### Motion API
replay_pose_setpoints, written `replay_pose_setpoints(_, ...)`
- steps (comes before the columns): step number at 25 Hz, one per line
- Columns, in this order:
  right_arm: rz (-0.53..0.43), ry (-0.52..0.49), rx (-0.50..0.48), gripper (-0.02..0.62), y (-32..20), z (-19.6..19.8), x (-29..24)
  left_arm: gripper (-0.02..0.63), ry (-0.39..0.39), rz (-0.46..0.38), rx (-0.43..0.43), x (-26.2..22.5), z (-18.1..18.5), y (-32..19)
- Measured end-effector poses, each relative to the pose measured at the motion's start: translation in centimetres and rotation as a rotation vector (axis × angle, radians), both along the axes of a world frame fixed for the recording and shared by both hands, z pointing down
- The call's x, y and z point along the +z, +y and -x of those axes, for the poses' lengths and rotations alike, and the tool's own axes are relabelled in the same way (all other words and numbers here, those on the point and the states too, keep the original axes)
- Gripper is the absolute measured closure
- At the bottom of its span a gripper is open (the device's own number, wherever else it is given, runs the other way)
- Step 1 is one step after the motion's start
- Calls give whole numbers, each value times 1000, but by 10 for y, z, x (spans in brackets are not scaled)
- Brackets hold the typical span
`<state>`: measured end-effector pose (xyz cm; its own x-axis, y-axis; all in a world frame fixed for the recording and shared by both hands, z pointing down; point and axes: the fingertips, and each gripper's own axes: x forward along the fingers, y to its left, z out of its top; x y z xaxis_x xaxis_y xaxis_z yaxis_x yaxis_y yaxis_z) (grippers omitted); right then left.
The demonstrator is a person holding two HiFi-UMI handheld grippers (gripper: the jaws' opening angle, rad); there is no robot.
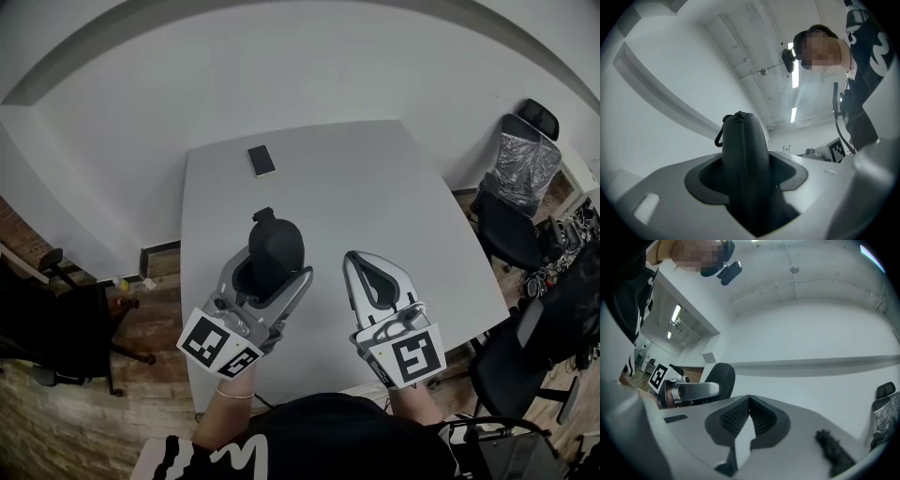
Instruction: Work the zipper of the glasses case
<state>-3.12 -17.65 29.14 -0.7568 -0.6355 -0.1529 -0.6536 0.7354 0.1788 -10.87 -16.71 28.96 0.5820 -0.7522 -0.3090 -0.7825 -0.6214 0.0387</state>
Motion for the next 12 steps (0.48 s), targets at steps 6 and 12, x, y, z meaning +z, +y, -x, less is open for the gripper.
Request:
replay_pose_setpoints(6, -3, 8, -1, 591, 0, 0, 2, 327, 13, -1, 2, 0, 0, -1)
replay_pose_setpoints(12, -1, 14, -2, 591, 0, 1, 5, 327, 18, -3, 3, -1, 0, -1)
